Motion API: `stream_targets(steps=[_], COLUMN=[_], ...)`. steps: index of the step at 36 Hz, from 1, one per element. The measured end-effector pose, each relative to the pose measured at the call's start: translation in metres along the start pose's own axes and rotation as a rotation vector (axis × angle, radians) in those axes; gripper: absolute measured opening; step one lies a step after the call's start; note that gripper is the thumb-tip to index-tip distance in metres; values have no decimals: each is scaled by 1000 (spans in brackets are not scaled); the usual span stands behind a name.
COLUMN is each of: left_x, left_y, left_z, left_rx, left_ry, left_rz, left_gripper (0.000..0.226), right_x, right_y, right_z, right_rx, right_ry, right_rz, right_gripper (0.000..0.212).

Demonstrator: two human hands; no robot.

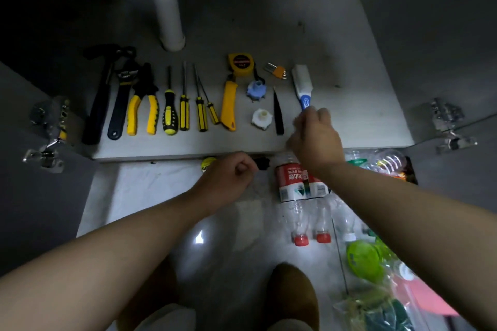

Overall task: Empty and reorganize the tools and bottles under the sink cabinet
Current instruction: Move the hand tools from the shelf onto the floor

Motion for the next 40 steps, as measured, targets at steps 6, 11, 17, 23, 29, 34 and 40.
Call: stream_targets(steps=[6, 11, 17, 23, 29, 34, 40], left_x=[7, 2, 13, 16, -32, -99, -175], left_y=[2, 7, 4, 13, 29, 46, 53], left_z=[1, -3, -12, -30, -36, -42, -69], left_rx=[-3, -5, 26, 35, -156, -237, 112], left_ry=[78, 142, 378, 663, 958, 1170, 1257], left_rz=[37, -17, -48, -60, -221, -421, -582], left_gripper=[13, 15, 12, 58, 54, 65, 65], right_x=[38, 41, 21, -17, -47, -68, -71], right_y=[-27, -36, -13, 20, 51, 66, 74], right_z=[15, 19, 7, -2, 29, 64, 85], right_rx=[-21, -110, -78, -129, -323, -412, -531], right_ry=[-107, -146, -265, -231, -145, -105, -38], right_rz=[327, 435, 224, -267, -563, -650, -650], right_gripper=[41, 47, 31, 31, 37, 34, 28])
Point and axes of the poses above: each hand's wrist, its own y-axis away from the middle knuckle, its own z-axis out of the palm, x = y × z, the point moved 6 cm from there along -y, towards the middle knuckle, and after that the axes turned 7 degrees about -z, right-handed, at the moved point
